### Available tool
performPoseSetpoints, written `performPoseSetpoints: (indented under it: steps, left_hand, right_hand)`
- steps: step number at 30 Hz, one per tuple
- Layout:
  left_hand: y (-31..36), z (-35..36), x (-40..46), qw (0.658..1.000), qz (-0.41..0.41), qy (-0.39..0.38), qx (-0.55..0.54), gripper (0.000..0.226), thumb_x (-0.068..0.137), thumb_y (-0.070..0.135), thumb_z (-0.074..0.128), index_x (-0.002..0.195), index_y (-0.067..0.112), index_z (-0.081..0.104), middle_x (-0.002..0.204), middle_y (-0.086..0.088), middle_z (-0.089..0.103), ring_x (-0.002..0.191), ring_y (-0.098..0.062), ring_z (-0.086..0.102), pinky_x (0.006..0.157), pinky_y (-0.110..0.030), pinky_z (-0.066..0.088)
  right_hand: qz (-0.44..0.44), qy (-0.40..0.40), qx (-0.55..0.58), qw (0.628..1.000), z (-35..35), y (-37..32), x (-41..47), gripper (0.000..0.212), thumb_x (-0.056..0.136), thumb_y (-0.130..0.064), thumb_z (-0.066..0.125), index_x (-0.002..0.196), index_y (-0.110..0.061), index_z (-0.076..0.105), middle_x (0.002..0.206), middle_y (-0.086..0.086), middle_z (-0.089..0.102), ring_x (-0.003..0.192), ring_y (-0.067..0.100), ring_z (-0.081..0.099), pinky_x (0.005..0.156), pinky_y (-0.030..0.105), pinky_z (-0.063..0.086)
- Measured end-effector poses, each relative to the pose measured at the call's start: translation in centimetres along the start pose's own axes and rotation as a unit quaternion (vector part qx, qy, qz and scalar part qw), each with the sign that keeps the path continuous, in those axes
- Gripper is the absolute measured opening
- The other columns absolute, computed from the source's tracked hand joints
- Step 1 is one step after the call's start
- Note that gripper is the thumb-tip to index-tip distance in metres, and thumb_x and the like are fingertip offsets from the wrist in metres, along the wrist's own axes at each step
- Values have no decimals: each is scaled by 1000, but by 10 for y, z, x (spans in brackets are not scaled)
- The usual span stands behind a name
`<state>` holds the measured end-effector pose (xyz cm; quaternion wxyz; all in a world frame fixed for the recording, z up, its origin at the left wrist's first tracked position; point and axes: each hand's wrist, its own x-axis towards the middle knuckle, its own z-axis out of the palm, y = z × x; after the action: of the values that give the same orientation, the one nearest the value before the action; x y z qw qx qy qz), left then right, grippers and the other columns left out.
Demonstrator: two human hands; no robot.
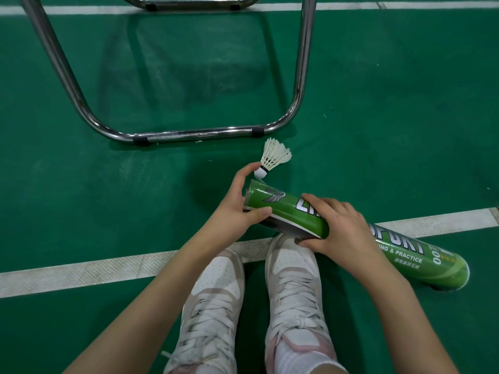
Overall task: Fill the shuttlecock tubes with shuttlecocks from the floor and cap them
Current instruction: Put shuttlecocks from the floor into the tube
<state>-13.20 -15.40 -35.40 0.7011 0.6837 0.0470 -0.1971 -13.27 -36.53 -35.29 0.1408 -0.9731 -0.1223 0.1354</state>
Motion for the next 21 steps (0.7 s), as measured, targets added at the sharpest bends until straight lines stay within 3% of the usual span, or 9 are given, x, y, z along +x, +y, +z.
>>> performPoseSetpoints:
  steps: [5, 9, 12, 13, 15, 17, 18, 19, 21]
  left_hand:
    - [8, -7, 16, 997, 10, 57, 52, 60, 89, 16, 63, 137, 32, 31, 92, 6, 68, 86, 0, 64, 78, -9, 45]
    - [18, -17, 42, 987, 39, 86, 130, 61, 88, 20, 65, 139, 24, 33, 102, 6, 62, 101, -7, 58, 86, -16, 41]
    - [23, -15, 64, 978, 37, 40, 202, 65, 89, 13, 63, 144, 23, 27, 118, 6, 56, 114, -9, 50, 99, -28, 42]
    - [25, -13, 71, 972, 36, 17, 234, 68, 90, 10, 61, 146, 23, 24, 126, 6, 53, 119, -10, 47, 100, -25, 41]
    - [33, -9, 83, 960, 34, -20, 278, 75, 90, 1, 55, 149, 25, 15, 142, 6, 43, 111, -4, 52, 82, -7, 42]
    - [39, -2, 94, 958, 19, -48, 283, 82, 89, -11, 48, 151, 26, 9, 153, 5, 30, 85, 9, 59, 53, -5, 39]
    - [41, 1, 98, 958, 8, -56, 279, 86, 87, -18, 44, 151, 25, 7, 156, 5, 24, 93, 7, 60, 47, -8, 38]
    - [43, 4, 102, 958, -2, -61, 281, 89, 85, -23, 41, 152, 25, 6, 158, 5, 19, 115, -4, 55, 45, -8, 37]
    - [42, 10, 111, 951, -18, -66, 302, 94, 82, -28, 37, 152, 25, 2, 158, 5, 16, 137, -26, 35, 46, -10, 39]
  right_hand:
    - [8, 3, 1, 1000, -5, 4, 5, 86, 70, -47, 71, 140, -39, 22, 135, -5, 42, 119, 18, 34, 100, 35, 26]
    - [34, 4, 6, 999, -9, 14, 5, 85, 70, -46, 71, 140, -38, 23, 135, -5, 42, 119, 19, 35, 100, 35, 27]
    - [54, 3, 6, 999, -11, 23, 2, 87, 70, -46, 72, 141, -37, 22, 135, -6, 42, 119, 18, 36, 99, 35, 28]
    - [59, 2, 5, 998, -11, 26, 1, 87, 70, -47, 72, 141, -38, 22, 135, -6, 42, 119, 18, 36, 98, 35, 28]
    - [67, 2, 3, 998, -12, 31, -2, 88, 70, -48, 71, 141, -38, 21, 136, -6, 41, 119, 18, 36, 99, 34, 28]
    - [75, -1, 2, 997, -12, 37, -5, 89, 69, -49, 71, 141, -39, 19, 136, -6, 41, 120, 18, 35, 100, 35, 28]
    - [79, -1, 5, 997, -13, 39, -6, 89, 69, -49, 71, 141, -39, 19, 136, -6, 41, 120, 18, 35, 100, 36, 28]
    - [82, 0, 9, 997, -13, 41, -7, 90, 69, -49, 72, 141, -39, 20, 136, -6, 41, 119, 18, 36, 100, 36, 29]
    - [84, 8, 16, 996, -13, 45, -8, 90, 68, -48, 73, 141, -39, 20, 135, -6, 42, 119, 18, 36, 100, 36, 30]
